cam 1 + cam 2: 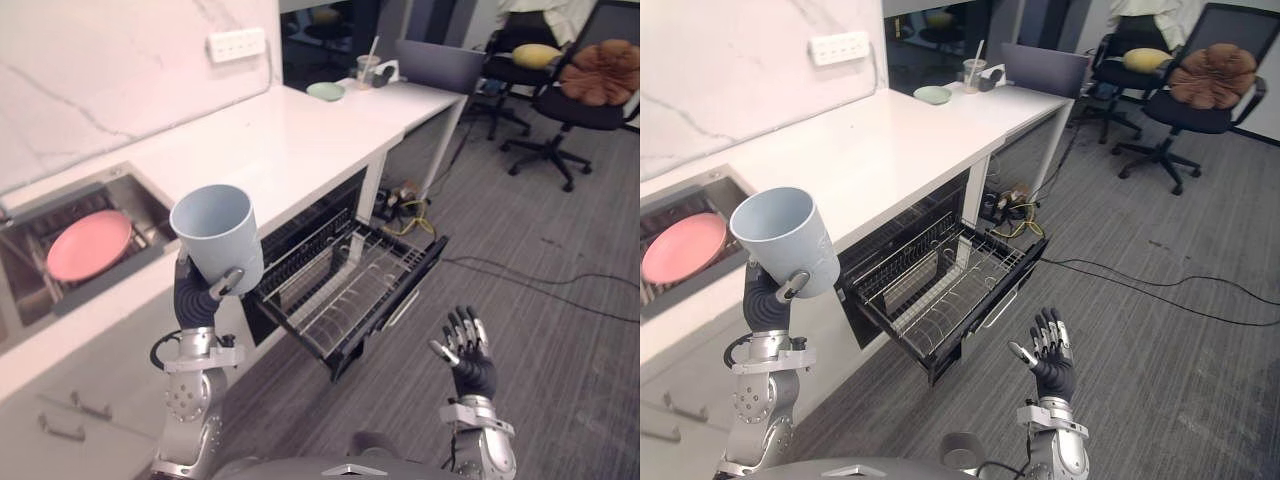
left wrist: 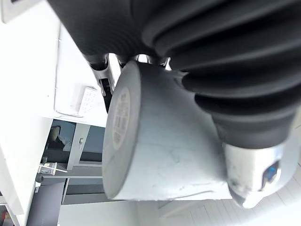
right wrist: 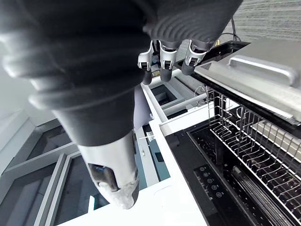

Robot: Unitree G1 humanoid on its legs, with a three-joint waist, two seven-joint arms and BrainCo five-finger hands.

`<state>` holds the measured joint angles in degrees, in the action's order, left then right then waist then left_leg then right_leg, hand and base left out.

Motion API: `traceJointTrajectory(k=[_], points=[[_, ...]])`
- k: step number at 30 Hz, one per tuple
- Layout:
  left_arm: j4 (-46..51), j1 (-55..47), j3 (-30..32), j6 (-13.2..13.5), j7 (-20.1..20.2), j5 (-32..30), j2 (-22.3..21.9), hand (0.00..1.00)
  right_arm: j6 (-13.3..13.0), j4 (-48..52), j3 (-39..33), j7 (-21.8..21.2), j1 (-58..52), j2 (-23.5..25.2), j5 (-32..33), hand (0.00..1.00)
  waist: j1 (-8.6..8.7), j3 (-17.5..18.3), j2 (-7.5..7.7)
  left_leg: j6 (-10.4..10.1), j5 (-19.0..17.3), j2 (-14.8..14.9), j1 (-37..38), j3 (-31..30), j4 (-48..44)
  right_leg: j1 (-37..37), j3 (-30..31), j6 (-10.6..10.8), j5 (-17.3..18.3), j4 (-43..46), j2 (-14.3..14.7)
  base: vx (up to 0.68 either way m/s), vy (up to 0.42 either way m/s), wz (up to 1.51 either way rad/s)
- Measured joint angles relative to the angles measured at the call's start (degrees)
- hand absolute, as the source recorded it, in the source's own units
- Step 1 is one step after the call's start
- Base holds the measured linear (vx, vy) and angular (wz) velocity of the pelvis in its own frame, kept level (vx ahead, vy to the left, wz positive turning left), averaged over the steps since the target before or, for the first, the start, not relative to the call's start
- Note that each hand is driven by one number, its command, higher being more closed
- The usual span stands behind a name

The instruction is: Walk over to the sink, pick up the cup, carry it to the dishwasher, place the cup inside the dishwasher, then close the dishwasher door

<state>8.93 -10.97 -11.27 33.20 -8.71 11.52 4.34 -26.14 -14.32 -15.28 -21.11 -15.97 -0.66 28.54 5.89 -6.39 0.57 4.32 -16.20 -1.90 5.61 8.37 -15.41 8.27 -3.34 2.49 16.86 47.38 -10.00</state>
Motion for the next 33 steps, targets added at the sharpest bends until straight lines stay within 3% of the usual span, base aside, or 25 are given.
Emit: traceJointTrajectory(k=[1, 3, 5, 6, 9, 10, 12, 18, 20, 25, 26, 27, 28, 29, 30, 33], points=[[0.0, 0.6, 0.0, -0.1, -0.2, -0.3, 0.1, 1.00, 0.0, 0.8, 0.7, 0.0, 0.1, 0.0, 0.0, 0.00, 0.33, 0.1, -0.37, -0.1, 0.2, 0.5, 0.4, 0.3, 0.4, 0.3, -1.6, -0.2, 0.7, -2.3, 0.4, 0.25, 0.019, -0.13], [0.1, 2.1, 0.4, -1.0, 0.2, -0.4, 0.0, 1.00, 0.1, 4.9, 2.3, 0.3, 0.4, 0.0, -1.0, 0.00, 0.43, 0.1, -0.80, -1.0, 0.3, 2.5, 1.7, 1.0, 1.2, 1.1, -6.5, -0.8, 1.0, -15.1, 2.8, 0.32, -0.074, -0.18], [0.0, 2.4, 1.6, -2.1, 0.8, -0.3, -0.1, 1.00, 0.2, 8.4, 2.7, 0.4, 0.7, -0.1, -1.6, 0.00, 0.06, -0.2, -0.96, -2.7, -0.7, 4.5, 2.9, 1.3, 0.9, 0.1, -10.0, -3.0, -8.5, -29.2, 6.1, 0.36, -0.120, -0.22], [-0.3, 2.1, 2.4, -3.1, 1.5, 0.3, -0.1, 1.00, 0.1, 10.1, 2.9, 0.4, 0.8, -1.0, -1.4, 0.00, 0.36, -0.3, -1.83, -4.2, -2.1, 6.0, 4.1, 1.3, -0.5, -3.7, -10.4, -2.6, -15.5, -34.8, 8.5, 0.33, -0.112, -0.18], [0.5, 2.1, 2.4, -3.3, 2.2, 0.6, -0.7, 1.00, 0.8, 11.2, 3.1, 0.1, 2.7, -2.8, -1.1, 0.00, -1.00, -0.2, -2.30, -5.8, -2.4, 7.2, 4.6, 2.4, 1.9, -5.5, -8.6, -2.8, -15.8, -37.8, 9.7, 0.23, -0.117, -0.34], [1.3, 2.1, 2.4, -3.3, 2.5, 0.6, -1.2, 1.00, 1.3, 11.3, 3.1, 0.1, 4.1, -3.4, -0.9, 0.00, -1.21, -0.3, -2.80, -6.3, -0.7, 7.6, 4.9, 2.6, 5.4, -5.7, -8.1, -2.7, -15.9, -38.5, 10.4, 0.12, -0.036, -0.34], [1.9, 2.0, 2.4, -3.2, 1.6, 0.5, -1.8, 1.00, 1.9, 11.9, 3.3, 0.3, 5.1, -3.8, -1.0, 0.00, -2.06, -0.3, -3.04, -5.9, -0.4, 7.5, 6.6, 3.0, 6.6, -7.4, -7.0, -1.9, -16.9, -40.9, 10.8, 0.12, 0.033, -0.27], [5.3, 2.0, 4.7, -3.2, -2.6, -0.6, -2.1, 1.00, 3.9, 18.2, 4.6, 0.1, 6.0, -3.8, -1.1, 0.00, -3.24, -0.5, -3.36, -5.8, -0.4, 4.6, 6.3, 4.3, 6.6, -10.5, -5.1, 0.6, -21.5, -49.6, 9.3, 0.05, 0.106, -0.14], [5.7, 2.0, 4.9, -3.2, -3.7, -0.7, -2.2, 1.00, 4.2, 18.4, 4.8, -0.1, 6.1, -3.8, -1.0, 0.00, -3.34, -0.5, -3.40, -5.8, -0.4, 3.9, 6.1, 4.3, 6.6, -10.5, -5.0, 1.1, -21.9, -50.5, 8.9, 0.01, 0.053, -0.17], [6.1, 2.0, 4.8, -3.2, -6.4, -6.5, -2.5, 1.00, 7.8, 23.1, 6.4, -3.6, 6.0, -4.5, 1.9, 0.00, -2.93, -0.4, -3.89, -5.8, -0.4, 2.8, 5.8, 4.3, 6.0, -10.7, -4.9, 1.5, -22.7, -51.9, 7.9, 0.03, 0.036, -0.09], [6.0, 2.0, 4.7, -3.3, -7.5, -9.0, -2.5, 1.00, 8.4, 24.8, 7.0, -4.5, 6.1, -4.8, 3.8, 0.00, -2.96, -0.6, -3.63, -5.8, -0.4, 2.3, 4.5, 4.2, 2.6, -11.0, -4.8, 1.3, -22.9, -51.9, 6.8, 0.02, 0.083, -0.05], [5.7, 2.2, 4.4, -3.4, -9.0, -12.2, -2.3, 1.00, 8.9, 25.7, 7.9, -5.2, 6.5, -4.4, 6.0, 0.00, -3.26, -1.5, -1.71, -4.3, -1.4, 1.6, 1.8, 4.4, -0.8, -11.6, -4.1, 1.3, -23.2, -51.8, 4.2, -0.01, 0.081, 0.03], [5.4, 2.3, 3.9, -3.4, -9.5, -13.4, -2.1, 1.00, 8.9, 25.7, 7.8, -5.3, 6.8, -4.3, 6.7, 0.00, -3.30, -1.3, -1.56, -3.2, -2.4, 1.9, 1.9, 4.4, 3.0, -11.5, -3.8, 1.5, -23.4, -51.6, 3.4, -0.05, 0.064, 0.16], [5.4, 2.5, 3.1, -3.5, -11.1, -16.6, -2.4, 1.00, 9.2, 25.8, 8.0, -6.2, 7.9, -4.7, 8.9, 0.00, -3.00, -0.8, -2.99, -4.0, 3.2, 3.3, 2.5, 5.1, 9.0, -11.4, -3.5, 2.7, -23.2, -51.4, 3.9, -0.06, 0.011, -0.03], [5.3, 2.1, 2.6, -3.9, -12.8, -18.7, -2.5, 1.00, 10.1, 26.3, 8.8, -6.4, 8.4, -4.7, 10.0, 0.00, -3.83, -0.6, -3.10, -3.8, 3.6, 2.9, 3.2, 5.9, 9.6, -11.2, -3.7, 2.8, -23.5, -51.3, 3.5, -0.04, 0.035, -0.11], [4.8, 2.4, 1.6, -6.3, -18.4, -23.8, -1.7, 1.00, 11.3, 29.6, 14.4, -7.3, 8.7, -3.7, 11.1, 0.00, -3.97, -0.3, -2.46, -3.6, 3.7, 2.2, 3.2, 5.9, 9.5, -10.9, -3.8, 2.8, -23.5, -50.5, 2.7, -0.02, 0.050, -0.04]])
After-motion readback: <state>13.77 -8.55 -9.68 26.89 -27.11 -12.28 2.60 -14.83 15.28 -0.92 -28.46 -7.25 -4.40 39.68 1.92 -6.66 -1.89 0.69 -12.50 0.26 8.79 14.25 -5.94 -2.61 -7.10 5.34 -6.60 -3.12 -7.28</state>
